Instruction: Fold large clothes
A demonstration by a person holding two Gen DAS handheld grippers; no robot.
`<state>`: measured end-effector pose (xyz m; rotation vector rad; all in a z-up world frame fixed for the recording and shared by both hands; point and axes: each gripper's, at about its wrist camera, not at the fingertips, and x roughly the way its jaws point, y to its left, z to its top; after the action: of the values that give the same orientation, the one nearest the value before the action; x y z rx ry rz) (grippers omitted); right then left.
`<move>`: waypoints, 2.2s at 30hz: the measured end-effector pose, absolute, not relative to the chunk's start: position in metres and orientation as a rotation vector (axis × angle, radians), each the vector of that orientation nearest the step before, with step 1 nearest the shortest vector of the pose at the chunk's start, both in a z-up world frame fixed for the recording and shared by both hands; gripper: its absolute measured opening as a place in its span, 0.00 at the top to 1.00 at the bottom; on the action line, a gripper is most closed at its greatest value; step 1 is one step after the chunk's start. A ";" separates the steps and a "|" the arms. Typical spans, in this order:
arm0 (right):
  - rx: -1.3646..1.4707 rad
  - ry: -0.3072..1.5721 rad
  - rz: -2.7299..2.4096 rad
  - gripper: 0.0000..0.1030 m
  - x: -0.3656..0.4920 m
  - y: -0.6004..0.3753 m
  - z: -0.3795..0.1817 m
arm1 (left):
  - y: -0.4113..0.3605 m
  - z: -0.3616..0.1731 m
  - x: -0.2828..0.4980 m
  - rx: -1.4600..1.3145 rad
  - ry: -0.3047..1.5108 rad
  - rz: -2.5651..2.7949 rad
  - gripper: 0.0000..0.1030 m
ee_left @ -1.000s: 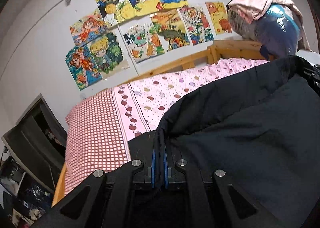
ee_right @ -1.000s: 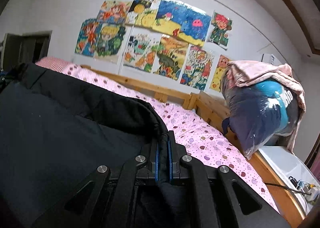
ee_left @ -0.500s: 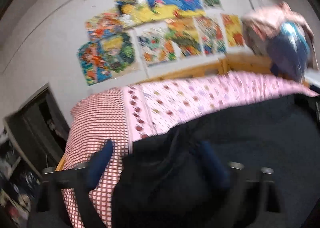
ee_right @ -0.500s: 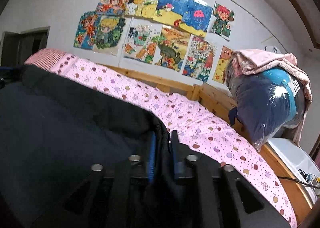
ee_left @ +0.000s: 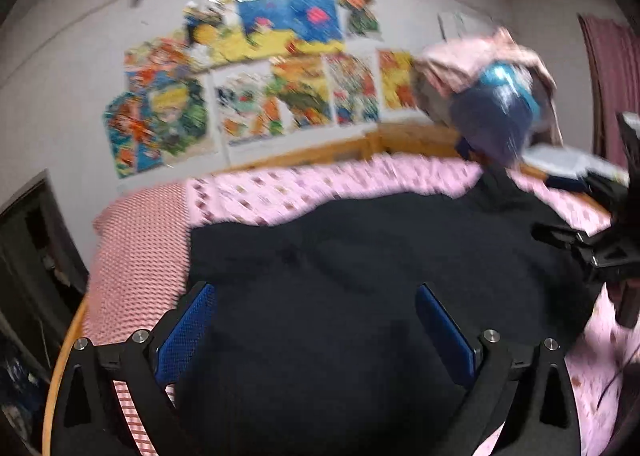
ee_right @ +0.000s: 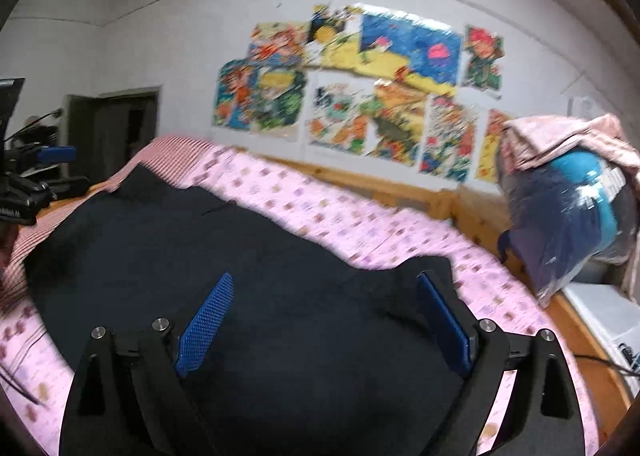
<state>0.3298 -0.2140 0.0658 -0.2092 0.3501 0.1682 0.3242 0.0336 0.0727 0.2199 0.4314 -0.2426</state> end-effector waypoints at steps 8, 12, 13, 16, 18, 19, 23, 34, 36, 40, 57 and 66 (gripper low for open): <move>-0.226 0.470 0.180 0.13 0.370 -0.206 0.032 | 0.020 0.049 0.385 0.197 0.554 -0.253 0.01; -0.208 0.504 0.129 0.13 0.401 -0.215 0.025 | 0.017 0.046 0.410 0.182 0.588 -0.242 0.01; -0.195 0.520 0.119 0.13 0.408 -0.217 0.022 | 0.017 0.044 0.416 0.178 0.602 -0.238 0.00; -0.140 0.568 0.089 0.13 0.430 -0.228 0.015 | 0.018 0.039 0.432 0.149 0.638 -0.229 0.00; -0.104 0.591 0.071 0.13 0.442 -0.236 0.007 | 0.019 0.035 0.441 0.125 0.659 -0.220 0.00; -0.085 0.602 0.059 0.13 0.448 -0.241 0.003 | 0.020 0.034 0.445 0.114 0.667 -0.216 0.00; -0.089 0.618 -0.004 0.13 0.463 -0.248 -0.007 | 0.024 0.031 0.465 0.070 0.703 -0.187 0.00; -0.092 0.666 -0.036 0.09 0.484 -0.257 -0.023 | 0.024 0.003 0.493 0.038 0.796 -0.211 0.00; -0.080 0.675 -0.028 0.08 0.487 -0.258 -0.028 | 0.026 0.000 0.494 0.027 0.799 -0.214 0.00; -0.039 0.685 -0.005 0.06 0.490 -0.262 -0.037 | 0.028 -0.004 0.492 0.006 0.800 -0.225 0.00; 0.011 0.679 0.017 0.03 0.491 -0.268 -0.053 | 0.025 -0.014 0.493 0.011 0.792 -0.219 0.00; 0.009 0.664 0.009 0.02 0.489 -0.267 -0.053 | 0.023 -0.015 0.487 0.029 0.762 -0.205 0.00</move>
<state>0.4895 -0.2675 -0.0534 0.0087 0.6641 0.0095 0.4873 0.0234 -0.0150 0.0291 0.7623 -0.2053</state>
